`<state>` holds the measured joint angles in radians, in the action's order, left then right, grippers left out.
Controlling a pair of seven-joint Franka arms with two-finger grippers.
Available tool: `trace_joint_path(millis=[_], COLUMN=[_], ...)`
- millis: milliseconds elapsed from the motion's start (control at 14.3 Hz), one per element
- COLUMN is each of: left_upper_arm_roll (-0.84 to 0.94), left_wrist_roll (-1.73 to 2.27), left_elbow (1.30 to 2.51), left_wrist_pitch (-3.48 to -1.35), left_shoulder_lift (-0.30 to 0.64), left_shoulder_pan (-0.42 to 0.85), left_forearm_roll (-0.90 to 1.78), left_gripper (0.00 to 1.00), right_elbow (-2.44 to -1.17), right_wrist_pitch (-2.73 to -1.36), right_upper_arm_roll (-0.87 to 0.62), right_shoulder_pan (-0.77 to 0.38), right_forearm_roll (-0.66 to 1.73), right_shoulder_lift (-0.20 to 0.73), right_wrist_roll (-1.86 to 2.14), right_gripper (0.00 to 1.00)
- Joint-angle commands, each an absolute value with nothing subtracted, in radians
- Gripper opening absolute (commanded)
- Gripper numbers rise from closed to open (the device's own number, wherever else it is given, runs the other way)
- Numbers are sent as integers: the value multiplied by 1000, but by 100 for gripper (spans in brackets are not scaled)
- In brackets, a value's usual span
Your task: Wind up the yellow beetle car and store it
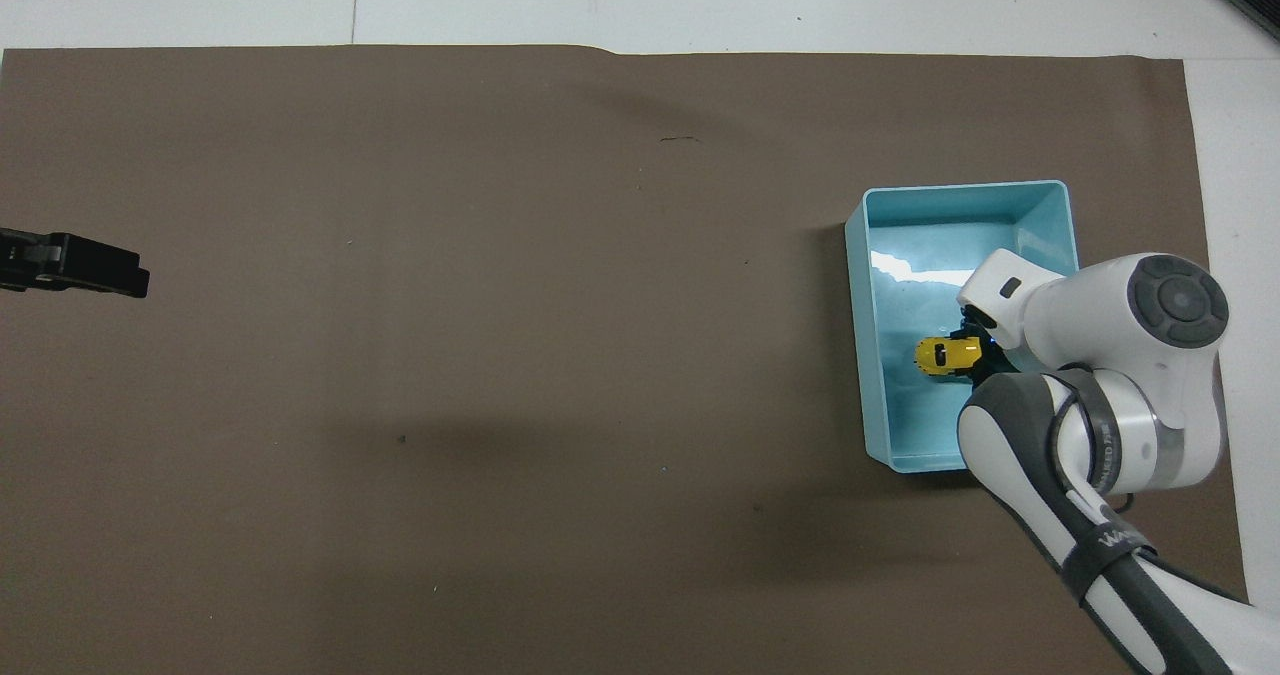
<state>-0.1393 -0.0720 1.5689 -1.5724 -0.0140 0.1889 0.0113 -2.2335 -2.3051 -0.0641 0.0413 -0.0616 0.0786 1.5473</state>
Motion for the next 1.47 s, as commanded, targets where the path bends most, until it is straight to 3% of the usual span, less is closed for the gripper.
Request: trace_joint_path(millis=[0, 70, 841, 1122, 1402], left_upper_arm_roll=[-130, -130, -130, -129, -130], left_wrist_roll=[-61, -61, -61, -61, -61], left_elbow=[1559, 1559, 1557, 1559, 1559], left_wrist_pitch=[-1554, -1554, -1554, -1554, -1554], left_shoulder_lift=[-11, -11, -11, -11, -11], left_shoulder_pan=[178, 178, 178, 178, 178], left_forearm_roll=[-11, -12, -12, -12, -12], left_gripper=[100, 100, 100, 100, 100], right_elbow=[-2238, -2224, -1899, -1833, -1729], right_wrist_pitch=[-2329, -2310, -1942, -1824, -1708], right_upper_arm_roll=[-72, -72, -89, -89, -92], right_shoulder_pan=[58, 60, 43, 43, 41], right_forearm_roll=[-74, -72, -21, -25, -35], right_shoulder_lift=[81, 86, 63, -6, -11], right_wrist_roll=[1562, 1559, 1266, 935, 660], right_gripper=[92, 100, 100, 100, 100])
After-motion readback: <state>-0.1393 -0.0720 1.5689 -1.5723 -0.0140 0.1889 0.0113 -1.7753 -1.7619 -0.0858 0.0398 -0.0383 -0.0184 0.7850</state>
